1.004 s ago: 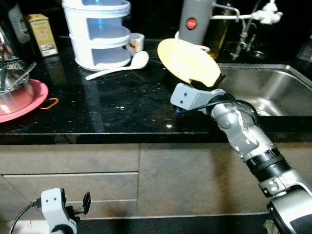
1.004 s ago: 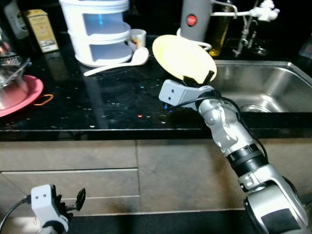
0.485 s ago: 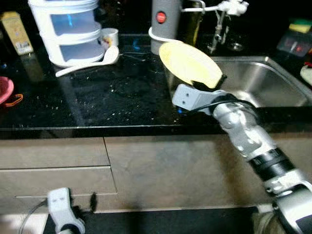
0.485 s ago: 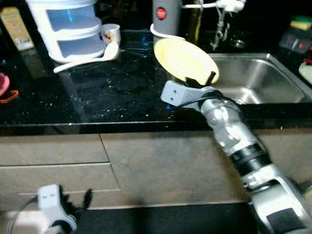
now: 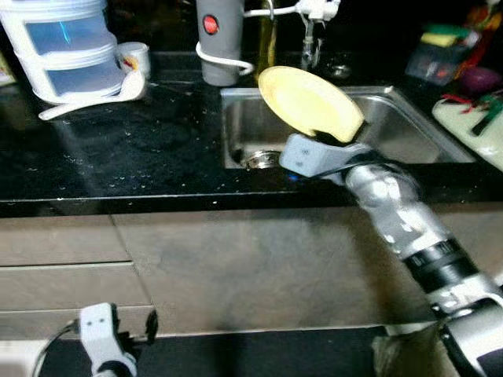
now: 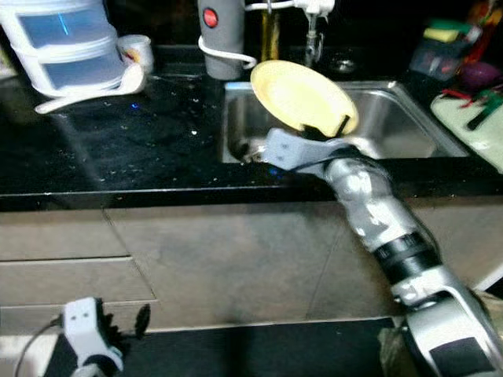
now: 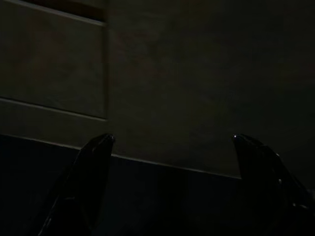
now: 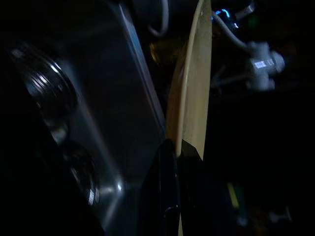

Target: Kitchen organization

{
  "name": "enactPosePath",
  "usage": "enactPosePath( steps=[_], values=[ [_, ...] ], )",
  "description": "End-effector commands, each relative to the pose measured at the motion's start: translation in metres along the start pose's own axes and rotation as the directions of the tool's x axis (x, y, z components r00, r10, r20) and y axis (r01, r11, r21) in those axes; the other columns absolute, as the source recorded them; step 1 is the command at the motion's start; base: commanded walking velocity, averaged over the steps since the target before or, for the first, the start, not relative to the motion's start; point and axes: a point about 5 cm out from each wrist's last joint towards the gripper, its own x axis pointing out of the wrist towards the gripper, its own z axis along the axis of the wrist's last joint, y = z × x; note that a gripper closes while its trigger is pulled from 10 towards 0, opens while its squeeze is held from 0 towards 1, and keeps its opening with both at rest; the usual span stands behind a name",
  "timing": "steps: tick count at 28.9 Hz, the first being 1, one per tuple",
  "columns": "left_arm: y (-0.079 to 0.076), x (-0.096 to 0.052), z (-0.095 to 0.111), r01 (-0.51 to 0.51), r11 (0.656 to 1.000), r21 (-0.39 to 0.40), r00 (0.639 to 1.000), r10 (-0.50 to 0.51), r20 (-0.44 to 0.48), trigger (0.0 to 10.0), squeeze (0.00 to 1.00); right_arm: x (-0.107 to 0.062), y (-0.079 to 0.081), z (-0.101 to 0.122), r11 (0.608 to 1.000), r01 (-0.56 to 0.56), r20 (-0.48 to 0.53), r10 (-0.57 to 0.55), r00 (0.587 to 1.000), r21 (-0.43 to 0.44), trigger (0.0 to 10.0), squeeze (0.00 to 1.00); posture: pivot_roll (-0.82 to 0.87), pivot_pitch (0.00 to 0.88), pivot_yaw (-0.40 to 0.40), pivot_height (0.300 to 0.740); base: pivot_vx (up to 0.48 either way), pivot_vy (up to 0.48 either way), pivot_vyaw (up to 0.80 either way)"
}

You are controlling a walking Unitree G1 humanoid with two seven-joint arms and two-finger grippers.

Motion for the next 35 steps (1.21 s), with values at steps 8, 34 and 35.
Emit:
enactPosePath(
  steps=[8, 34, 35],
  values=[
    [0.0037, -0.0007, -0.0019, -0.01, 1.0, 0.007, 1.0, 0.01, -0.015, 10.0, 0.0, 0.001, -0.0008, 0.005, 1.0, 0.002, 0.016, -0.002, 1.0, -0.008, 10.0, 0.0, 0.04, 0.0, -0.072, 0.732, 0.0, -0.288, 0.0],
    [0.003, -0.0001, 0.0002, -0.015, 1.0, 0.004, 1.0, 0.015, 0.004, 10.0, 0.0, 0.003, 0.0012, 0.0079, 1.0, -0.017, 0.032, 0.017, 0.999, -0.004, 10.0, 0.0, 0.04, 0.0, -0.077, 0.732, 0.03, 0.0, 0.0],
    [0.0026, -0.0001, 0.0003, -0.012, 1.0, 0.005, 1.0, 0.012, 0.005, 10.0, 0.0, 0.0032, 0.0016, 0.0085, 1.0, -0.019, 0.034, 0.019, 0.999, -0.003, 10.0, 0.0, 0.04, 0.0, -0.077, 0.732, 0.289, 0.0, 0.0]
  ],
)
